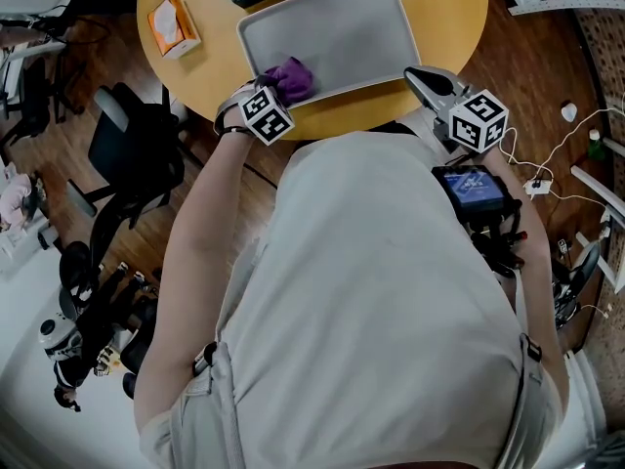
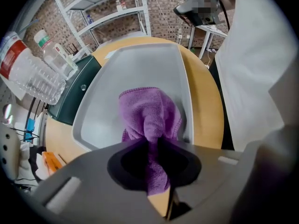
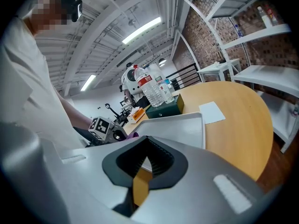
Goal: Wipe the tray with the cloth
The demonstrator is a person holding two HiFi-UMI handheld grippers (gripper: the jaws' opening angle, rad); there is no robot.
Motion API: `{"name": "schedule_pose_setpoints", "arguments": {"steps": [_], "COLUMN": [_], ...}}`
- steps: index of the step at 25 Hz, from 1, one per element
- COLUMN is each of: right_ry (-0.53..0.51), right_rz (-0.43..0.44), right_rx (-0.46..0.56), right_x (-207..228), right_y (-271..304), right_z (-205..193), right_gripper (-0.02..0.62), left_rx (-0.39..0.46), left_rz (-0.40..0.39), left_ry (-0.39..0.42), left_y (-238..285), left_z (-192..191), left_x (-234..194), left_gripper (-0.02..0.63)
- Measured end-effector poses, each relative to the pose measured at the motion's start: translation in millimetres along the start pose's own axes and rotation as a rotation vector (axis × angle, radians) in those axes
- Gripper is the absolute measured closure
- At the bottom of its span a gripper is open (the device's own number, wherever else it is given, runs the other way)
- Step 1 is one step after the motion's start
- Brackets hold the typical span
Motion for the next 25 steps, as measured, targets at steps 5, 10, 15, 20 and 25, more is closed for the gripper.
{"name": "schedule_pose_setpoints", "arguments": {"steps": [5, 10, 15, 20, 25], "right_ry": [0.006, 0.021, 0.042, 0.061, 0.097], "right_rz": [0.0, -0.011, -0.034, -0.069, -0.112], "right_rx": [0.003, 0.006, 0.014, 0.024, 0.04], "right_x": [2, 7, 15, 28, 39], "right_y": [-1, -8, -25, -47, -63], "right_z": [-1, -5, -12, -17, -28], "right_gripper": [0.594, 0.594, 0.594, 0.594, 0.592], "left_rx": [-0.026, -0.015, 0.002, -0.02, -0.043], "left_rz": [0.039, 0.022, 0.01, 0.012, 0.016], "left_ry": [0.014, -0.015, 0.002, 0.065, 0.079], "left_y": [3, 7, 16, 29, 44], "left_z": [10, 39, 97, 167, 222], "left_x": [4, 7, 19, 31, 27], "left_gripper": [0.552, 0.552, 0.551, 0.551, 0.551]}}
Point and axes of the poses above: the fingertips, and each gripper's own axes: y forward along the fingers, x to its right, z out of its top, the point moved 5 cm from there along -y, backward along the fingers, and after that the axes turned 7 degrees about -y, right-handed, at the moved point
